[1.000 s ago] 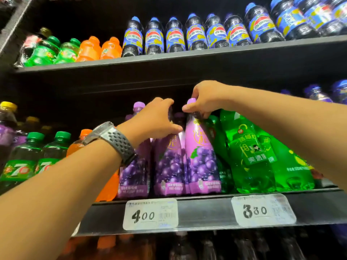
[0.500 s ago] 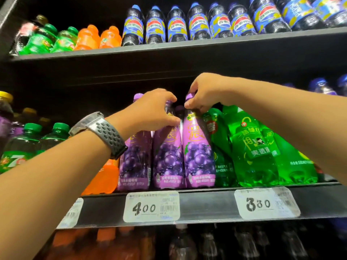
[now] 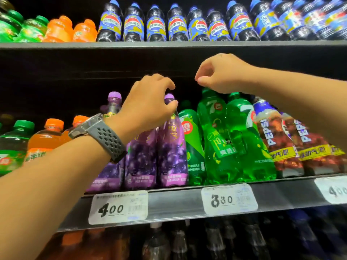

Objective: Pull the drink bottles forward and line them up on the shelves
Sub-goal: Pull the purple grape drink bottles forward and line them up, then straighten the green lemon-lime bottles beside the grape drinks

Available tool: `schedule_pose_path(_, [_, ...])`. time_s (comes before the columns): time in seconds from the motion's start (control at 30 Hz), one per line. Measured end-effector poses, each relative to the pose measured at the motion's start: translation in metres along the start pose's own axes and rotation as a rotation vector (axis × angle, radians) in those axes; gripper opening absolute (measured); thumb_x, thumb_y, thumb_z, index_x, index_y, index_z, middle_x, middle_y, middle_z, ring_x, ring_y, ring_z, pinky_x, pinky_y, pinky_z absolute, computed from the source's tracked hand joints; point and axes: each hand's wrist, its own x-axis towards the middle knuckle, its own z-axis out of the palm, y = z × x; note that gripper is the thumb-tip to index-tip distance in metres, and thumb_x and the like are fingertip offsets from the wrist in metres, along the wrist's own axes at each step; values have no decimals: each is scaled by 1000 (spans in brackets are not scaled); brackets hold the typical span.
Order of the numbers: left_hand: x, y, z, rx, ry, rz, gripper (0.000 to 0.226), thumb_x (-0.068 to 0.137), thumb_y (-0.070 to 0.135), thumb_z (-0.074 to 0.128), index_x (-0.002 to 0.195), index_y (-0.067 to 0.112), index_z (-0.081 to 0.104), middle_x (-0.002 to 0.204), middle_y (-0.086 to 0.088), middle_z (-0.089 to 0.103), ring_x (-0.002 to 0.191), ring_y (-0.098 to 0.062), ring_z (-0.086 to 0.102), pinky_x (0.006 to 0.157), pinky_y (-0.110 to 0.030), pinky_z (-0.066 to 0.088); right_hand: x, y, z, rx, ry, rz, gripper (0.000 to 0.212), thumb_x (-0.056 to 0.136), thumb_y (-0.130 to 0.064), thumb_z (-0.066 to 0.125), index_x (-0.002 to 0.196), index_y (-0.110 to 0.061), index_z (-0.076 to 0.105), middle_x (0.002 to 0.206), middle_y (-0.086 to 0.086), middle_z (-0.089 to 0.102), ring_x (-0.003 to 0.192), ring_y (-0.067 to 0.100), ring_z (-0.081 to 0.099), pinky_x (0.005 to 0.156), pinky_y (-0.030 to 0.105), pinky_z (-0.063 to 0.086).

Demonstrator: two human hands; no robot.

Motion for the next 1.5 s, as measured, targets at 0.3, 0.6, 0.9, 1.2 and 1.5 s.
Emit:
schedule_pose_path(0.3, [24,59,19,-178,-43,-60,55,85,49,57,133,22,49,129,-2,56,117,-18,52,101,-30,37,-26,89,-28,-45,-71,132,36,87,-33,62,119,-16,63,115,3,67,107,20,60,83,22,38])
schedule_pose_path(0.6, [40,85,28,-331,-214,-384,93,66,67,68,143,24,37,133,-1,55,115,-15,55,91,-26,42,-22,116,-1,102,-299,117,83,78,-52,68,144,-14,35,133,7,56,111,21,59,94,28,45])
schedule_pose_path(0.9, [42,73,19,-617,-527,-492,87,75,33,77,148,25,29,144,2,45,122,-16,51,108,-36,36,-19,130,9,176,-383,101,97,68,-61,72,146,-22,31,144,-1,47,126,22,47,103,38,40])
schedule_pose_path(1.2, [31,80,26,-385,-285,-405,84,61,54,81,133,25,49,103,2,66,93,-13,65,87,-33,52,-17,125,13,207,-352,111,104,62,-68,72,144,-17,34,139,2,51,121,21,51,90,30,41])
schedule_pose_path(1.5, [25,76,21,-615,-426,-434,79,72,26,81,140,21,42,114,-5,66,98,-19,67,95,-40,50,-21,125,14,250,-377,142,114,50,-75,72,145,-26,30,140,-1,49,116,20,52,92,35,43])
